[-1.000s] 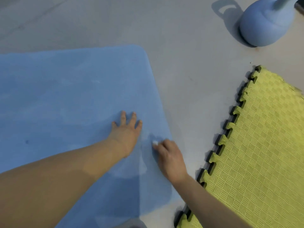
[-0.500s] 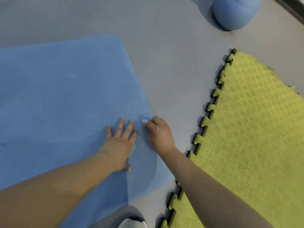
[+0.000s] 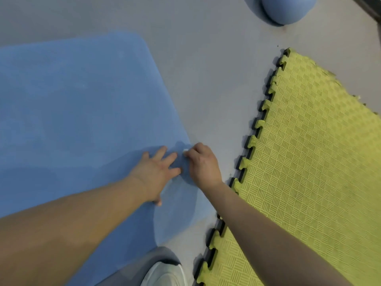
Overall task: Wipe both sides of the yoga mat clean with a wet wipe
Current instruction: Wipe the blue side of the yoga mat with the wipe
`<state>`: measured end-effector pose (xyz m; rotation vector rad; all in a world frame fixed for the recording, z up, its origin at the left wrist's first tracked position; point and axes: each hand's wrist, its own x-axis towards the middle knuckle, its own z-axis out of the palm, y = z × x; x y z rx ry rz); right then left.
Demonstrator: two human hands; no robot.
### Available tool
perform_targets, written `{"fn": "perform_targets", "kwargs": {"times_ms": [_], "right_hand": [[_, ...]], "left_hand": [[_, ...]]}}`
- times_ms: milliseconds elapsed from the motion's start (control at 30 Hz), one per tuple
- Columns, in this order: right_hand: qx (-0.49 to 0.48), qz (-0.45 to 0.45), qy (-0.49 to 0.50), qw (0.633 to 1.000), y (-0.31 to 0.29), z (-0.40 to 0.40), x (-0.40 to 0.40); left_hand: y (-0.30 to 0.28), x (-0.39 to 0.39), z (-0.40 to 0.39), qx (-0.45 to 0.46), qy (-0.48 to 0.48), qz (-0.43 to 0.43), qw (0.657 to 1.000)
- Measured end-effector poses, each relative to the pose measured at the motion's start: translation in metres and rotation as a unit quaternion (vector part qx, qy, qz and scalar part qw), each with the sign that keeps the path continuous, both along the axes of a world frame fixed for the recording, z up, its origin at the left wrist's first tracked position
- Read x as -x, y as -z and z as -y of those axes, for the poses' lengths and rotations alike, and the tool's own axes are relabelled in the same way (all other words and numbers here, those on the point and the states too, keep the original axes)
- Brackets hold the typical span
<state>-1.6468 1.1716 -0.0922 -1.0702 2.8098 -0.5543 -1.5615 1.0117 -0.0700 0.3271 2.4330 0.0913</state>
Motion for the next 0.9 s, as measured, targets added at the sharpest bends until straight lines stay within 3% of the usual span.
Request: {"fn": "perform_targets", "kwargs": {"times_ms": [100,333,667,767,900], "right_hand": [[-0.012,-0.006,-0.004,1.0,-0.003,-0.007,-0.008],[-0.036,0.064,0.012,0.997,-0.012,-0.114,-0.125],[-0.038,0.025,0.006,0.999,-0.001,-0.043,-0.045],[-0.043,0.031,0.02,0.998,-0.002,-0.053,-0.061],[-0.032,0.05,0.12,0.991,-0.009,-0.073,-0.099]], "left_hand": [[-0.001,0.0,0.001,0.006,0.003,-0.001,1.0],[0.005,-0.011,-0.001,0.003,-0.018,0.012,1.0],[0.001,-0.023,0.003,-0.013,-0.077,-0.008,0.997],[-0.002,-0.026,0.011,0.015,-0.112,0.002,0.994],[0.002,-0.045,0.03,0.013,-0.064,0.03,0.997]]}}
